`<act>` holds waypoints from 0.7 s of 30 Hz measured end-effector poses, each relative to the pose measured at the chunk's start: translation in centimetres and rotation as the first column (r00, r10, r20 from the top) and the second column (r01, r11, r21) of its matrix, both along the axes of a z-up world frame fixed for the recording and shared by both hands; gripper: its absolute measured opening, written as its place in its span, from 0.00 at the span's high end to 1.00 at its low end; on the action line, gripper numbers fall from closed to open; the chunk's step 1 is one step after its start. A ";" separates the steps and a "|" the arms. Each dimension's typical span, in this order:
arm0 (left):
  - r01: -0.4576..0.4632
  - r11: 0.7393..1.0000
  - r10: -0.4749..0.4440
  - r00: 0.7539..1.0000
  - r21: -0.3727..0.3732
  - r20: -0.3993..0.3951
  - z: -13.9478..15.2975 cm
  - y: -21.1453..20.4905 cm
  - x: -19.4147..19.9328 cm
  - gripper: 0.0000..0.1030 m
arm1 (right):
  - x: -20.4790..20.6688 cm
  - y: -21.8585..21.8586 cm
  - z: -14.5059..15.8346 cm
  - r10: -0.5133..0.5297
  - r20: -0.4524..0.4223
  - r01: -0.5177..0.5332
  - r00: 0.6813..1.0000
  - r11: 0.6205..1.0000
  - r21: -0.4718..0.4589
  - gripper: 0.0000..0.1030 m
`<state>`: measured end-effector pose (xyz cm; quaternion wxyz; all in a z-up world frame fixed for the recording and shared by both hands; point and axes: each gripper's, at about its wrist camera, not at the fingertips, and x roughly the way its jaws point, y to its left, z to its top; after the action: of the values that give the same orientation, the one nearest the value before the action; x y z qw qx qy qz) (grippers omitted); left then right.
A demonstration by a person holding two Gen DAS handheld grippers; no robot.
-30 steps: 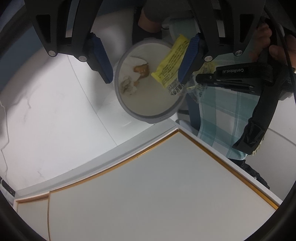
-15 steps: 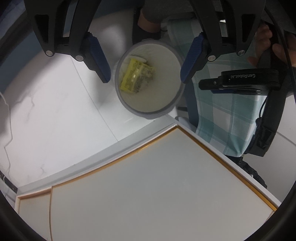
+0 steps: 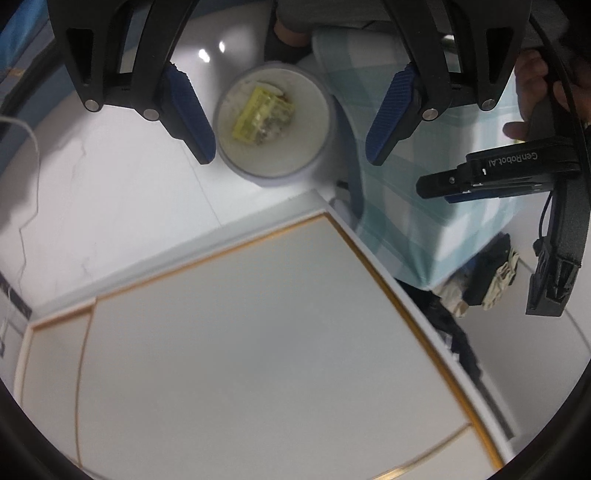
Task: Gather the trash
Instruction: 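Move both open tools back over the table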
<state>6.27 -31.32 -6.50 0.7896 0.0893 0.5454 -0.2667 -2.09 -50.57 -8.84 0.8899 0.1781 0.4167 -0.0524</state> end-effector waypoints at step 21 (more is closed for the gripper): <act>-0.353 0.924 0.382 0.851 -0.146 0.361 9.4 19.9 -0.5 0.25 | 2.6 19.7 14.3 0.306 0.318 -0.296 0.897 0.952 -0.079 0.17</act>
<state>5.82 -11.37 2.94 0.9196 0.0044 0.3776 -0.1082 0.54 -30.87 5.43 0.9463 0.1052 0.2851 0.1101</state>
